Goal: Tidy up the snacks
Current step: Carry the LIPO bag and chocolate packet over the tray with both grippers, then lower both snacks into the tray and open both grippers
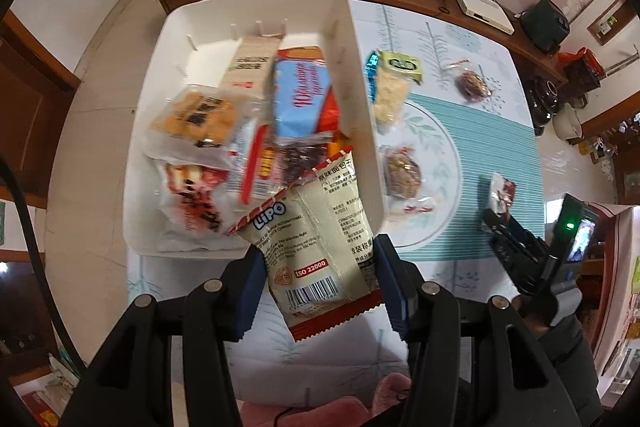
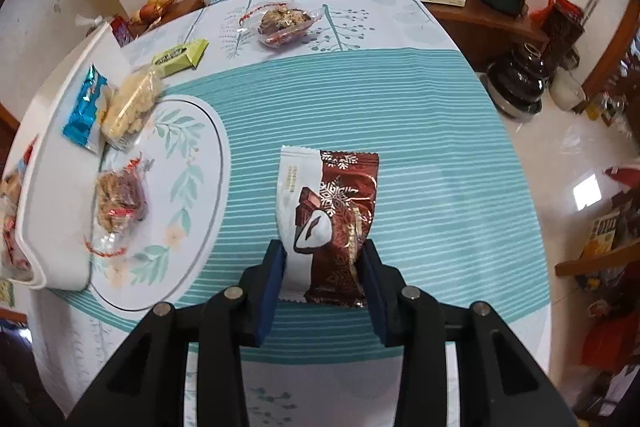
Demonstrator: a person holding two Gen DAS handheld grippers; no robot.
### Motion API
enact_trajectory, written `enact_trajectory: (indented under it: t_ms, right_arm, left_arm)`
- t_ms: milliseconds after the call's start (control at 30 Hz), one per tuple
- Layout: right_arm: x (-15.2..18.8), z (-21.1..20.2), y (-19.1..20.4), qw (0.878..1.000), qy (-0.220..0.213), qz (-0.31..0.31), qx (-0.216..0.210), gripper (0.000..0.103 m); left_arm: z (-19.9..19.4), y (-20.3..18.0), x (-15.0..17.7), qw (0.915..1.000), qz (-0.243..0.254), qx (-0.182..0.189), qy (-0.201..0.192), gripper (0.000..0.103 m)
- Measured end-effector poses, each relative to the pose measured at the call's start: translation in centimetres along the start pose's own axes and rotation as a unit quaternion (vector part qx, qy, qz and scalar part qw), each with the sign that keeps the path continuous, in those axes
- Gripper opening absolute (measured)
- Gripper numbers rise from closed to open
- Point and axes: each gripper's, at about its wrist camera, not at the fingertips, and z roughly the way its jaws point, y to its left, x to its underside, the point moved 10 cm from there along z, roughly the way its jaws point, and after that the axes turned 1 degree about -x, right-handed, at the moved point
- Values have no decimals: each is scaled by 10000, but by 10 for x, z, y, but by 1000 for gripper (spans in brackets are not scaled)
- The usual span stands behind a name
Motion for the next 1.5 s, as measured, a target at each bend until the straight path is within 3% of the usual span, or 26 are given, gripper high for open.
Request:
enact_trajectory:
  t_ms: [300, 600, 867, 1167, 1267, 1367, 1500]
  right_arm:
    - [1, -36, 45, 9986, -388, 211, -286, 37]
    - [-2, -65, 101, 9965, -616, 16, -573, 37]
    - [1, -91, 160, 9910, -859, -510, -889, 38]
    - [11, -95, 217, 9824, -889, -1197, -1128, 38]
    - [13, -94, 229, 9796, -844, -1366, -1206, 40]
    - [18, -92, 241, 9764, -767, -1580, -1258, 41]
    - [23, -91, 247, 9753, -692, -1718, -1207, 47]
  left_arm:
    - [5, 47, -6, 9996, 135, -142, -181, 51]
    - [8, 79, -16, 9980, 294, -155, -529, 51]
    - [11, 97, -19, 9947, 558, -49, -866, 51]
    - [20, 112, -11, 9955, 479, -65, -813, 52]
    - [20, 114, -12, 9956, 419, -36, -843, 57]
    - [18, 117, -12, 9958, 312, -9, -865, 69]
    - [13, 117, -12, 9959, 186, 172, -871, 76]
